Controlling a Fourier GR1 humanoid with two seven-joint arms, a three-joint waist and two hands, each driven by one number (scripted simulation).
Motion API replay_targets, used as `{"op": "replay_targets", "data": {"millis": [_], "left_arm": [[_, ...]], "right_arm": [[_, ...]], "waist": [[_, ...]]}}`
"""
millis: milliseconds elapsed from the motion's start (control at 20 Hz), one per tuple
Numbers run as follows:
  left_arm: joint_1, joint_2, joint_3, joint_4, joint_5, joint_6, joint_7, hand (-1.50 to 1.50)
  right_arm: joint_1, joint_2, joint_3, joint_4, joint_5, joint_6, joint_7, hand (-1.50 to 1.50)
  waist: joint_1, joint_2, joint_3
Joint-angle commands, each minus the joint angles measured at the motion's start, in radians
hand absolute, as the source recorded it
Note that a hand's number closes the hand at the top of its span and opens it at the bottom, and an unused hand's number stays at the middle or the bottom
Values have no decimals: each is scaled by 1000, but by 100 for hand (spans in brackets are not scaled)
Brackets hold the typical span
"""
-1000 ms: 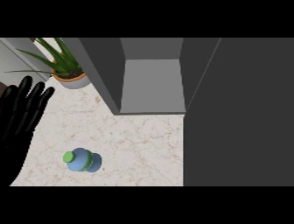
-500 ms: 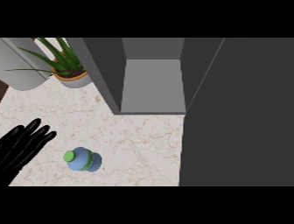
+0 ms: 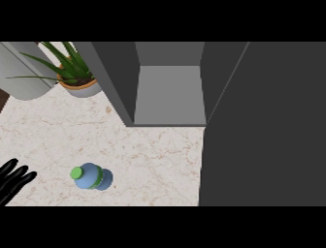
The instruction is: Pick up the bottled water, place it into the cabinet and close the cabinet
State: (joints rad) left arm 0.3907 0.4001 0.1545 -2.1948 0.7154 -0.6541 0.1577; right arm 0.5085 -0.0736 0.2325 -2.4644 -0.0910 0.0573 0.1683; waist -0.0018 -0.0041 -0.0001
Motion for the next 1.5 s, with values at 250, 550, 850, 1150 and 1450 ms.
{"op": "replay_targets", "data": {"millis": [250,550,850,1150,1450], "left_arm": [[-60,-133,0,133,-188,-38,-52,-150],[-106,-175,64,292,-334,-69,-165,-150],[-130,-222,18,449,-528,-111,-300,-150],[-290,-259,-8,708,-693,-40,-424,-150],[-371,-228,29,986,-794,-1,-659,-150]], "right_arm": [[196,-15,65,-164,0,35,-21,-150],[279,-9,109,-146,47,49,-130,-150],[371,-70,38,-159,-12,113,-202,-150],[418,-53,103,-130,57,110,-281,-150],[449,-64,107,-140,37,101,-319,-150]], "waist": [[-13,1,0],[-19,-1,-1],[-20,-2,0],[-30,0,-1],[-25,2,-2]]}}
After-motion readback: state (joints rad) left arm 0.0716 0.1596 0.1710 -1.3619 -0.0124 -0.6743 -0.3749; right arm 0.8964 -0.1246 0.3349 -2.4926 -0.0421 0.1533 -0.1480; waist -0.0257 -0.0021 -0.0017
